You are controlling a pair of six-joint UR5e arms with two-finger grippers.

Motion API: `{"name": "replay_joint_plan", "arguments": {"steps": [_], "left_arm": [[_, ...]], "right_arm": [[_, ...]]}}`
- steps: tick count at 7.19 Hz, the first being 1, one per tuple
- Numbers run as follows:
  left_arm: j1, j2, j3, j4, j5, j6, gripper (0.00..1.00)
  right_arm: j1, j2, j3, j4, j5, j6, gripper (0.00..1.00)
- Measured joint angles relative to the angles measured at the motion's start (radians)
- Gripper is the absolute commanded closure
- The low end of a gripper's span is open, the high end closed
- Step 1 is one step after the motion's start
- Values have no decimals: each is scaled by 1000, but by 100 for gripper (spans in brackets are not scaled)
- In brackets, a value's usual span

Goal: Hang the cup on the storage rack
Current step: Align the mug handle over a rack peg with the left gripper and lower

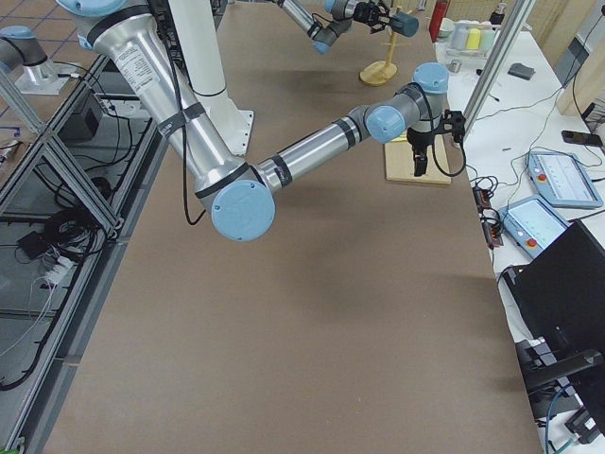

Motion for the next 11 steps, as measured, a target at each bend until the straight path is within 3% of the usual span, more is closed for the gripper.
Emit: {"name": "replay_joint_plan", "arguments": {"steps": [3, 11], "left_arm": [[5, -6, 3, -66, -121, -47, 100], [-103, -8, 77, -117, -230, -141, 100]], "right_arm": [[-1, -3, -1, 0, -5, 0, 1], [-5, -14, 14, 0, -12, 1, 1]]}}
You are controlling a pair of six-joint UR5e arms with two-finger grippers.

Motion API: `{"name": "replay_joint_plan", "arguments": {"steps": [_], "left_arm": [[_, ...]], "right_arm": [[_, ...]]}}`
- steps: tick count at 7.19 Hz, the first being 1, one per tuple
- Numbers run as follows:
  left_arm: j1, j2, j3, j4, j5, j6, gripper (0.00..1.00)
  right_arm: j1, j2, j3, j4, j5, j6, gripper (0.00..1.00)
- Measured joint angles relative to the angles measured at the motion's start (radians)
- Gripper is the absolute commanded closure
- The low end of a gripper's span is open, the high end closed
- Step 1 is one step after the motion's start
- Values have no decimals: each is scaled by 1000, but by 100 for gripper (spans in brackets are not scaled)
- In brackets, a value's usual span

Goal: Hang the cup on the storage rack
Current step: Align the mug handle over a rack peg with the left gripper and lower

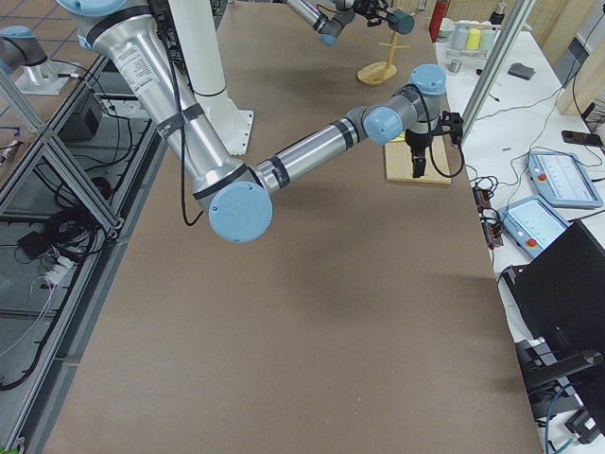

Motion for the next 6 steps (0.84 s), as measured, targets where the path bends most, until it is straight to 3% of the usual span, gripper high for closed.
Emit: {"name": "replay_joint_plan", "arguments": {"steps": [3, 5, 6], "left_arm": [[1, -2, 10, 2, -1, -1, 100], [2, -2, 10, 10, 1, -19, 58], [2, -2, 10, 22, 2, -28, 2]], "right_arm": [[-5, 0, 0, 0, -7, -1, 1], [-9, 1, 0, 0, -9, 0, 1], [-10, 1, 0, 0, -10, 0, 1]]}}
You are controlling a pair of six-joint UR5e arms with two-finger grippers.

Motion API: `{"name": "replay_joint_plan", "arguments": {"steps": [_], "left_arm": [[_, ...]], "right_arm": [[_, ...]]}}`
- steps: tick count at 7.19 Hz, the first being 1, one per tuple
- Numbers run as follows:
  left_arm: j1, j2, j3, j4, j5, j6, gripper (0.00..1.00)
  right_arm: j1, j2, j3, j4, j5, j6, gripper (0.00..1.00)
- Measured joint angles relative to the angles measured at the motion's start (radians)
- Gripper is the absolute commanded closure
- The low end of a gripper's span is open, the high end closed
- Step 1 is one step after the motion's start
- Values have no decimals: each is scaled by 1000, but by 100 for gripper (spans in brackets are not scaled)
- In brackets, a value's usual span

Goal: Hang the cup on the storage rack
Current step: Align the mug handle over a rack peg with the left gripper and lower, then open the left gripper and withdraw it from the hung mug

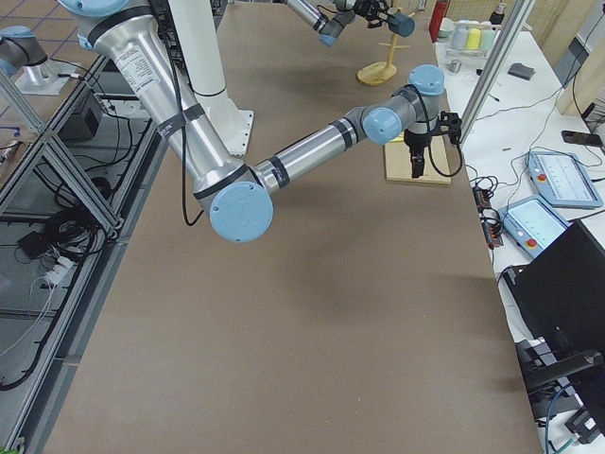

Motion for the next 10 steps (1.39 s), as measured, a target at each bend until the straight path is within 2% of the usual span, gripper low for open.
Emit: {"name": "replay_joint_plan", "arguments": {"steps": [7, 8, 10], "left_arm": [[-17, 23, -38, 48, -3, 8, 2], [-23, 58, -79, 54, -6, 63, 2], [-28, 157, -200, 89, -28, 327, 2]], "right_arm": [[-5, 4, -1, 0, -1, 3, 1], [-5, 3, -1, 0, -1, 3, 1], [-5, -3, -1, 0, 0, 3, 1]]}}
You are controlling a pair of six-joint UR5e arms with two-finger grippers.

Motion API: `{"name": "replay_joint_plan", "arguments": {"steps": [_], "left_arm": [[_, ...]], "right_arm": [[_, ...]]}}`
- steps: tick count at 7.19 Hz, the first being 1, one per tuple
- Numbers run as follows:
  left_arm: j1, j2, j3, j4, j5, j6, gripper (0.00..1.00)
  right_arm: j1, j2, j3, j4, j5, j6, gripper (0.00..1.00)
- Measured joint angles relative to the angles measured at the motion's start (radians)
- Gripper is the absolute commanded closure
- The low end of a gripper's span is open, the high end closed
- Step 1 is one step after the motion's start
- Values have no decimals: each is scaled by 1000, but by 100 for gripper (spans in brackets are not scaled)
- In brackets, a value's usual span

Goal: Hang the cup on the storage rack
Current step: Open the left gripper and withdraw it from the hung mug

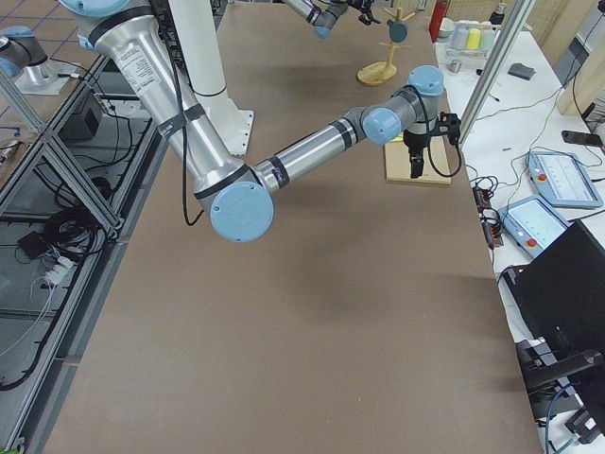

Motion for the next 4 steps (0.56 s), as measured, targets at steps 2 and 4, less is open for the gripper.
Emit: {"name": "replay_joint_plan", "arguments": {"steps": [2, 4], "left_arm": [[-36, 85, -133, 18, -5, 98, 2], [-143, 123, -233, 42, -5, 206, 2]], "right_arm": [[-1, -13, -1, 0, -1, -2, 1], [-2, -40, -7, 2, -6, -11, 1]]}}
